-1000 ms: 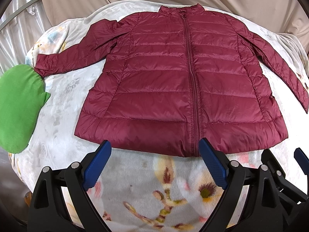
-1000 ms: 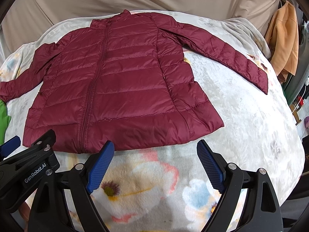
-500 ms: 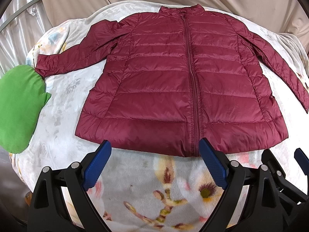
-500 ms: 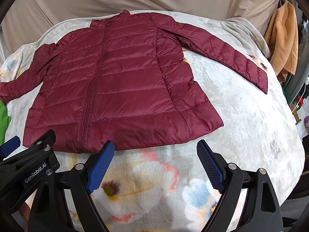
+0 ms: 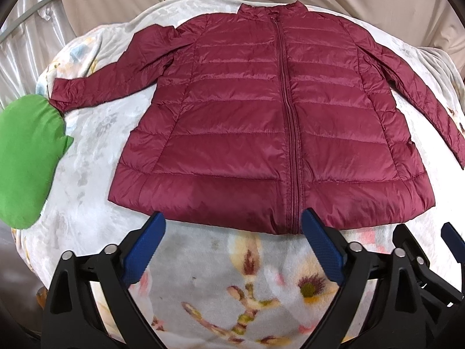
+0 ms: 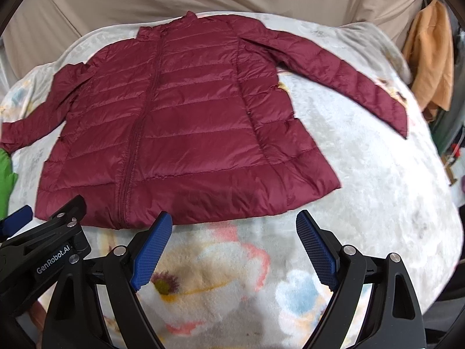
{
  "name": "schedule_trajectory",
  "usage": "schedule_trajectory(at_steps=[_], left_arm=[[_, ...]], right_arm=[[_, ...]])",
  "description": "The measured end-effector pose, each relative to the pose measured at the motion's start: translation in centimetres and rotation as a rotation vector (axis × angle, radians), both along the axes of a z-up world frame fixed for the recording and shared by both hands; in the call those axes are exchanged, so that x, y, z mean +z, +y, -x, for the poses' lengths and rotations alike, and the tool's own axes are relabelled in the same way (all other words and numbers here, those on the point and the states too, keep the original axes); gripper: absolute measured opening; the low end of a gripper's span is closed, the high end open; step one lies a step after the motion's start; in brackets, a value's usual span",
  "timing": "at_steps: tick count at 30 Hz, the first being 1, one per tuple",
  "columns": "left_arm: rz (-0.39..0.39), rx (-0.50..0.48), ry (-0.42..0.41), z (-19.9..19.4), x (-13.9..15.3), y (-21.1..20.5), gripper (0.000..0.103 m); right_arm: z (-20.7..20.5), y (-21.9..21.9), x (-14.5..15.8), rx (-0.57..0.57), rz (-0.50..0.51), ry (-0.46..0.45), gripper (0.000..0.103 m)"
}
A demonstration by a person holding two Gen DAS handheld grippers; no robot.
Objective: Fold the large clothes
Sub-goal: 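Grasp the jacket hem with the right tool while the left tool grasps the hem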
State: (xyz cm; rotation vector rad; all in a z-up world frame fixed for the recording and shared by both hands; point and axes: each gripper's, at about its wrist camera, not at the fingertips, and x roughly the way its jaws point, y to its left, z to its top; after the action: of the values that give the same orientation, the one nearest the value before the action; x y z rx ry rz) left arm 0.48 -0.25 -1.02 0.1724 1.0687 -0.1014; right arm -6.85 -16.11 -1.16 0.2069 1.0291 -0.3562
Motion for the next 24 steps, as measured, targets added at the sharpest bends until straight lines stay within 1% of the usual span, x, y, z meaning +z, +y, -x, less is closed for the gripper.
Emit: schedule_trajectory(at_steps=[2, 5, 6, 7, 9, 12, 13, 15, 17, 19, 22, 24], left_arm=[[0.022, 0.011, 0.01, -0.3, -0.1, 0.3, 0.093], [0.041, 0.047, 0.016, -0.9, -0.2, 0.9, 0.094], [0.04, 0.063, 0.017, -1.2, -0.3, 1.2, 0.094], [0.036, 0.072, 0.017, -1.5, -0.5, 1.4, 0.094], [0.03, 0.083, 0.026, -1.9, -0.8, 1.7, 0.094], [0.02, 0.1, 0.021, -2.7, -1.3, 2.1, 0.094], [0.023, 0.104, 0.021, -3.0, -1.4, 2.2, 0.094], [0.02, 0.121, 0.025, -3.5, -1.7, 2.4, 0.094], [0.001, 0.148, 0.022, -4.2, -1.9, 2.6, 0.094], [-0.024, 0.166, 0.013, -4.8, -1.9, 2.5, 0.094], [-0.087, 0.178, -0.021, -5.4, -1.8, 1.9, 0.094], [-0.119, 0.189, -0.035, -5.8, -1.7, 1.5, 0.094]], right_arm=[[-0.1, -1.8, -0.3, -0.005, -0.05, -0.013, 0.085], [0.3, -6.0, -0.6, -0.095, -0.087, -0.032, 0.085], [0.5, -8.7, -0.8, -0.153, -0.108, -0.038, 0.085], [0.7, -10.5, -1.0, -0.191, -0.121, -0.042, 0.085], [1.3, -16.4, -1.4, -0.316, -0.162, -0.071, 0.085], [1.7, -23.7, -2.0, -0.458, -0.21, -0.118, 0.085], [1.8, -26.9, -2.4, -0.512, -0.227, -0.144, 0.085], [1.7, -32.1, -2.9, -0.585, -0.231, -0.178, 0.085], [1.4, -35.7, -3.5, -0.633, -0.211, -0.189, 0.085], [1.1, -39.5, -4.4, -0.693, -0.221, -0.211, 0.085], [0.8, -43.1, -5.9, -0.763, -0.27, -0.24, 0.085], [0.5, -44.2, -6.6, -0.784, -0.291, -0.25, 0.085]])
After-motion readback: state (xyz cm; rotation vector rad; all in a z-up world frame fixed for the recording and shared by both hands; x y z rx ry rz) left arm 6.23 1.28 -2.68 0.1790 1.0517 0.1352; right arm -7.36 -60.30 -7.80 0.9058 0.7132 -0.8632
